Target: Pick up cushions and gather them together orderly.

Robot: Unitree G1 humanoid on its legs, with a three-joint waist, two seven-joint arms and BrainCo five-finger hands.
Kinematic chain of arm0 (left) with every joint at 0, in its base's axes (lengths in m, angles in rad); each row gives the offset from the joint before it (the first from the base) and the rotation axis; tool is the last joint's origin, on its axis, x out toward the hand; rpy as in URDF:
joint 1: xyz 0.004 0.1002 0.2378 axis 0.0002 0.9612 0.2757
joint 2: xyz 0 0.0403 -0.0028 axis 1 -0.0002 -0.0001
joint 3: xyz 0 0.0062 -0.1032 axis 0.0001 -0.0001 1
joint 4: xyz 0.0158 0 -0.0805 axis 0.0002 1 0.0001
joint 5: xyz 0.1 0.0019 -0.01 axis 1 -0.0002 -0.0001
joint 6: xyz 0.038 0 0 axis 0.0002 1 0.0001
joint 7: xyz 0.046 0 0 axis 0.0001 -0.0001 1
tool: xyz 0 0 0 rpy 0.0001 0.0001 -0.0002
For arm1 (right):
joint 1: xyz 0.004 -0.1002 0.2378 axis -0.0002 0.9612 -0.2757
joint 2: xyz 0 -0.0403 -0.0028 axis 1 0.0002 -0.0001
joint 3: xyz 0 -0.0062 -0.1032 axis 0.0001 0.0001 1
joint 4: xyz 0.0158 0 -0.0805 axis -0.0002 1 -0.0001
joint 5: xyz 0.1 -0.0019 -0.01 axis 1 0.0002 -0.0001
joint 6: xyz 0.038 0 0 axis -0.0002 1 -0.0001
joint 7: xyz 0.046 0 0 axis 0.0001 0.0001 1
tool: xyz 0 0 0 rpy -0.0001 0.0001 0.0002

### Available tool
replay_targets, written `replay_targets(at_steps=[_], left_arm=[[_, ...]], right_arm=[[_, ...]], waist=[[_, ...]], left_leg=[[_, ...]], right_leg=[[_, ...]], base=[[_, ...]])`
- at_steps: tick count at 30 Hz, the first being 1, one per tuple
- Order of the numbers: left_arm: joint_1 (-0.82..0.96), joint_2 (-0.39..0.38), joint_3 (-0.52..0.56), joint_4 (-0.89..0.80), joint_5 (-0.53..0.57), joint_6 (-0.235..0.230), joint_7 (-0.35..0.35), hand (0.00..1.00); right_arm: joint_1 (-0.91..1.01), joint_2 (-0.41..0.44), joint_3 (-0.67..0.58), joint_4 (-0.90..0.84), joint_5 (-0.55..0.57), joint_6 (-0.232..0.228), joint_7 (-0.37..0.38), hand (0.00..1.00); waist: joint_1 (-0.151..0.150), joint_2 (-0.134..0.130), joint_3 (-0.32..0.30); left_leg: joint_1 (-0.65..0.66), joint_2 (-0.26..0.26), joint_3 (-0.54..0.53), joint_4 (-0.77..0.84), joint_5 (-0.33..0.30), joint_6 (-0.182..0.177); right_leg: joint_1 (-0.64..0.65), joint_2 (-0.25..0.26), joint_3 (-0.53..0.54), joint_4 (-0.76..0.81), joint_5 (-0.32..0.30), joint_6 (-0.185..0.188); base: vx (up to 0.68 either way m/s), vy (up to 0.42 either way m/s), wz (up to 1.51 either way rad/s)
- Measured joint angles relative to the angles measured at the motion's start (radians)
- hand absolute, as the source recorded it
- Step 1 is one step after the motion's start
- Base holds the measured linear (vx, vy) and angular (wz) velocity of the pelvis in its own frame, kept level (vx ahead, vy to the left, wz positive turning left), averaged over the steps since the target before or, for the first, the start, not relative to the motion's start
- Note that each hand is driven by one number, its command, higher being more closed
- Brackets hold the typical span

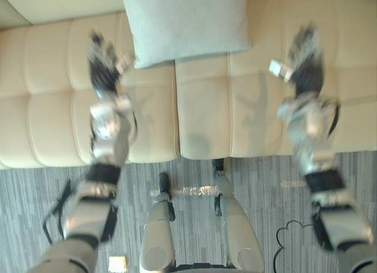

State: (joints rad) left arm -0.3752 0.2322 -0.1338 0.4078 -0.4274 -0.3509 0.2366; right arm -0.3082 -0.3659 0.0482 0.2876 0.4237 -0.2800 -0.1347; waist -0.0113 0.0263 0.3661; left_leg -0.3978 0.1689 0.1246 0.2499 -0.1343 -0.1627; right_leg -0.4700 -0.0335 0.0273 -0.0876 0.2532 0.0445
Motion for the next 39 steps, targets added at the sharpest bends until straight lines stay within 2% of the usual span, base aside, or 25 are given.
replay_targets(at_steps=[3, 5, 8, 10, 12, 16, 24, 28, 29, 30, 31, 32, 33, 34, 35, 36, 37, 38, 39], left_arm=[[0.193, -0.071, -0.046, 0.028, 0.077, 0.020, -0.061, 0.00], [0.291, -0.098, -0.052, 0.133, 0.131, 0.042, -0.098, 0.00], [0.334, -0.101, -0.044, 0.249, 0.176, 0.053, -0.111, 0.00], [0.358, -0.099, -0.028, 0.385, 0.239, 0.067, -0.113, 0.00], [0.358, -0.100, -0.007, 0.489, 0.281, 0.087, -0.114, 0.00], [0.373, -0.096, 0.000, 0.598, 0.373, 0.125, -0.137, 0.00], [0.392, -0.099, 0.038, 0.629, 0.427, 0.143, -0.154, 0.00], [0.381, -0.094, 0.039, 0.645, 0.432, 0.150, -0.153, 0.00], [0.348, -0.091, 0.041, 0.644, 0.437, 0.159, -0.153, 0.00], [0.343, -0.091, 0.043, 0.644, 0.439, 0.161, -0.153, 0.00], [0.334, -0.100, 0.071, 0.640, 0.445, 0.162, -0.153, 0.00], [0.325, -0.107, 0.104, 0.628, 0.445, 0.162, -0.152, 0.00], [0.327, -0.104, 0.106, 0.616, 0.445, 0.163, -0.152, 0.00], [0.328, -0.104, 0.106, 0.612, 0.445, 0.163, -0.152, 0.00], [0.338, -0.096, 0.110, 0.590, 0.445, 0.163, -0.152, 0.00], [0.333, -0.090, 0.123, 0.586, 0.445, 0.166, -0.151, 0.00], [0.334, -0.104, 0.139, 0.592, 0.444, 0.170, -0.151, 0.00], [0.336, -0.116, 0.141, 0.599, 0.444, 0.170, -0.151, 0.00], [0.324, -0.127, 0.156, 0.604, 0.442, 0.167, -0.152, 0.00]], right_arm=[[0.170, 0.100, -0.006, 0.051, -0.084, 0.001, 0.039, 0.00], [0.273, 0.175, -0.004, 0.162, -0.148, 0.005, 0.069, 0.00], [0.327, 0.215, 0.000, 0.284, -0.192, 0.010, 0.089, 0.00], [0.348, 0.236, 0.002, 0.402, -0.243, 0.023, 0.096, 0.00], [0.351, 0.253, -0.006, 0.494, -0.267, 0.026, 0.097, 0.00], [0.366, 0.268, -0.046, 0.616, -0.266, 0.047, 0.111, 0.00], [0.381, 0.274, -0.082, 0.688, -0.255, 0.072, 0.120, 0.00], [0.346, 0.275, -0.079, 0.716, -0.255, 0.083, 0.118, 0.00], [0.340, 0.276, -0.076, 0.712, -0.254, 0.083, 0.116, 0.00], [0.339, 0.276, -0.074, 0.712, -0.254, 0.082, 0.116, 0.00], [0.326, 0.278, -0.072, 0.713, -0.253, 0.086, 0.116, 0.00], [0.319, 0.287, -0.074, 0.712, -0.253, 0.094, 0.116, 0.00], [0.330, 0.291, -0.074, 0.712, -0.253, 0.095, 0.116, 0.00], [0.334, 0.292, -0.074, 0.713, -0.254, 0.096, 0.116, 0.00], [0.355, 0.299, -0.073, 0.716, -0.256, 0.098, 0.117, 0.00], [0.352, 0.303, -0.075, 0.722, -0.257, 0.098, 0.117, 0.00], [0.331, 0.305, -0.075, 0.721, -0.257, 0.096, 0.116, 0.00], [0.322, 0.295, -0.078, 0.722, -0.257, 0.094, 0.114, 0.00], [0.290, 0.296, -0.077, 0.731, -0.258, 0.095, 0.114, 0.00]], waist=[[-0.007, -0.001, -0.024], [-0.008, -0.004, -0.105], [-0.010, -0.011, -0.145], [-0.009, -0.026, -0.195], [-0.010, -0.041, -0.213], [-0.011, -0.050, -0.229], [-0.015, -0.063, -0.250], [-0.013, -0.077, -0.243], [-0.019, -0.096, -0.233], [-0.018, -0.099, -0.231], [-0.001, -0.096, -0.229], [-0.001, -0.091, -0.221], [-0.001, -0.089, -0.218], [-0.002, -0.091, -0.218], [0.003, -0.125, -0.241], [0.004, -0.144, -0.249], [0.024, -0.126, -0.256], [0.029, -0.098, -0.271], [0.048, -0.115, -0.249]], left_leg=[[0.063, -0.002, -0.001, 0.010, -0.027, 0.007], [0.112, -0.012, -0.002, -0.016, -0.030, 0.011], [0.186, -0.024, -0.002, -0.043, -0.035, 0.019], [0.231, -0.042, 0.000, -0.064, -0.040, 0.030], [0.264, -0.056, -0.001, -0.075, -0.040, 0.037], [0.324, -0.072, 0.000, -0.097, -0.039, 0.046], [0.393, -0.078, 0.032, -0.125, -0.040, 0.049], [0.377, -0.076, 0.065, -0.108, -0.043, 0.054], [0.340, -0.083, 0.070, -0.064, -0.052, 0.064], [0.332, -0.084, 0.071, -0.059, -0.052, 0.068], [0.315, -0.056, 0.096, -0.061, -0.040, 0.091], [0.306, -0.037, 0.100, -0.054, -0.029, 0.083], [0.313, -0.038, 0.087, -0.054, -0.017, 0.083], [0.314, -0.039, 0.081, -0.055, -0.013, 0.084], [0.294, -0.056, 0.057, -0.022, -0.004, 0.084], [0.256, -0.065, 0.056, 0.021, -0.005, 0.083], [0.205, -0.065, 0.051, 0.018, -0.009, 0.078], [0.192, -0.056, 0.039, -0.015, 0.000, 0.082], [0.194, -0.069, 0.068, -0.057, 0.077, 0.110]], right_leg=[[0.067, -0.003, -0.002, 0.000, -0.016, 0.005], [0.109, -0.012, -0.011, 0.000, -0.025, 0.013], [0.175, -0.024, -0.012, -0.001, -0.043, 0.027], [0.209, -0.041, -0.013, -0.001, -0.055, 0.040], [0.233, -0.056, -0.012, -0.001, -0.060, 0.047], [0.281, -0.070, -0.012, -0.002, -0.069, 0.058], [0.317, -0.069, 0.016, -0.001, -0.075, 0.060], [0.265, -0.059, 0.039, 0.058, -0.076, 0.056], [0.222, -0.063, 0.038, 0.100, -0.069, 0.056], [0.217, -0.063, 0.040, 0.101, -0.060, 0.064], [0.214, -0.063, 0.043, 0.065, -0.002, 0.133], [0.147, -0.057, -0.021, 0.351, -0.188, 0.056], [0.118, -0.073, -0.051, 0.572, -0.311, 0.056], [0.117, -0.082, -0.059, 0.635, -0.339, 0.061], [0.131, -0.126, -0.074, 0.814, -0.397, 0.071], [0.118, -0.116, -0.079, 0.787, -0.395, 0.094], [0.152, -0.086, -0.068, 0.667, -0.387, 0.111], [0.195, -0.067, -0.054, 0.594, -0.398, 0.113], [0.201, -0.079, -0.025, 0.749, -0.481, 0.122]], base=[[0.03, 0.078, -0.02], [0.06, 0.074, 0.07], [0.06, 0.069, 0.06], [0.02, 0.070, 0.04], [0.02, 0.076, 0.03], [0.01, 0.047, 0.01], [0.01, 0.015, -0.10], [-0.05, -0.007, -0.30], [-0.11, -0.021, -0.12], [-0.19, -0.026, -0.30], [-0.19, -0.006, -0.29], [-0.20, 0.004, -0.12], [-0.10, 0.015, 0.16], [-0.07, -0.099, 0.60], [-0.06, -0.137, 0.49], [-0.18, -0.130, 0.35], [-0.16, -0.029, -0.06], [-0.28, 0.056, -0.26], [-0.20, -0.025, -0.22]])
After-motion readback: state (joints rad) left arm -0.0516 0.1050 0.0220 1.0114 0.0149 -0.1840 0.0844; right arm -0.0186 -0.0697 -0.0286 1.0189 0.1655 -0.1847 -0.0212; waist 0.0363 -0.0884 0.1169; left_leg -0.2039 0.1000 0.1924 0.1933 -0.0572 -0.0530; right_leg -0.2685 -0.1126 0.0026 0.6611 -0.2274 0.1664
